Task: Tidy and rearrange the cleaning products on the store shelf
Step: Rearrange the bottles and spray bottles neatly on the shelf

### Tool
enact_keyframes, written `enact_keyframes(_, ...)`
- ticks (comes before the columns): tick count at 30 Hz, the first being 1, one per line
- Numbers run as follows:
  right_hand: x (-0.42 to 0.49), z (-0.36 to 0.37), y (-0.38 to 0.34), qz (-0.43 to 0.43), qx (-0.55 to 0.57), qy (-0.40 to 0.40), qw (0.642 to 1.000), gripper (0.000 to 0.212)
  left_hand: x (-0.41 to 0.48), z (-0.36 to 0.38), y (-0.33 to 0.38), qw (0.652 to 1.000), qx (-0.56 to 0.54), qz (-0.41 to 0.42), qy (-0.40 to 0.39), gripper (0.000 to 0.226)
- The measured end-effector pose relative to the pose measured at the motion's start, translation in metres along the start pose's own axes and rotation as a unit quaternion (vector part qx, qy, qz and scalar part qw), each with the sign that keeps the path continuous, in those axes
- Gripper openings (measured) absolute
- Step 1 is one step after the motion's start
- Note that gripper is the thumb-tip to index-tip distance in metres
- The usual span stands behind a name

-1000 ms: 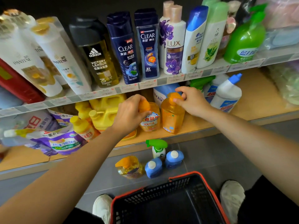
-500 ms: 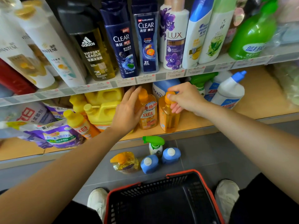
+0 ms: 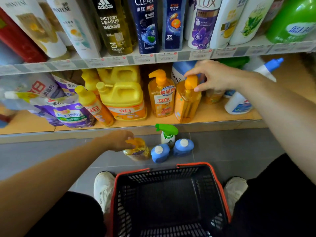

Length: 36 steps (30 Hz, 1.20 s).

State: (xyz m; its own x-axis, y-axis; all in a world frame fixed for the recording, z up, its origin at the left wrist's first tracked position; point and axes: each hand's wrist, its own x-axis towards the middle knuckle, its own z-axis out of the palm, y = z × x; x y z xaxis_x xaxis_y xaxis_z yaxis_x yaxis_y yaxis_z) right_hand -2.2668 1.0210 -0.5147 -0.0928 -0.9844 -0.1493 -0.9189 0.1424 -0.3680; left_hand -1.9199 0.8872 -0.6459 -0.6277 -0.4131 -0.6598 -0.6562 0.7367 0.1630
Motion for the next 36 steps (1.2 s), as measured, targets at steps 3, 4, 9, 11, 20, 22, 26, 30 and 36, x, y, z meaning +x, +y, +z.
enact_keyframes(3, 0.001, 0.005, -0.007, 0.001, 0.01, 0.011, 1.0, 0.051, -0.005, 0.016, -0.003, 0.998, -0.059, -0.002, -0.006, 0.052)
enact_keyframes(4, 0.001, 0.007, -0.009, 0.007, 0.013, 0.019, 1.0, 0.05, -0.005, 0.017, -0.003, 0.997, -0.082, 0.0, 0.013, 0.048)
enact_keyframes(9, -0.002, 0.018, -0.023, 0.019, -0.031, 0.102, 0.994, 0.048, -0.009, 0.011, 0.0, 0.99, -0.121, -0.006, 0.071, 0.045)
enact_keyframes(11, -0.001, 0.023, -0.029, 0.031, -0.07, 0.133, 0.988, 0.049, -0.011, 0.003, 0.005, 0.986, -0.128, -0.003, 0.106, 0.044)
enact_keyframes(20, 0.003, 0.03, -0.041, 0.021, -0.091, 0.117, 0.989, 0.038, -0.053, -0.075, 0.016, 0.966, -0.168, 0.017, 0.197, 0.042)
enact_keyframes(22, 0.003, 0.028, -0.036, 0.014, -0.088, 0.105, 0.99, 0.033, -0.065, -0.091, 0.021, 0.953, -0.217, 0.026, 0.211, 0.036)
enact_keyframes(26, 0.001, 0.027, -0.028, 0.031, -0.083, 0.12, 0.989, 0.029, -0.083, -0.118, 0.037, 0.919, -0.317, 0.066, 0.223, 0.025)
enact_keyframes(30, -0.005, 0.028, -0.034, 0.015, -0.073, 0.143, 0.987, 0.029, -0.093, -0.136, 0.043, 0.901, -0.352, 0.09, 0.236, 0.024)
enact_keyframes(36, 0.005, 0.026, -0.057, 0.01, -0.063, 0.212, 0.975, 0.032, -0.092, -0.136, 0.04, 0.898, -0.348, 0.113, 0.243, 0.027)
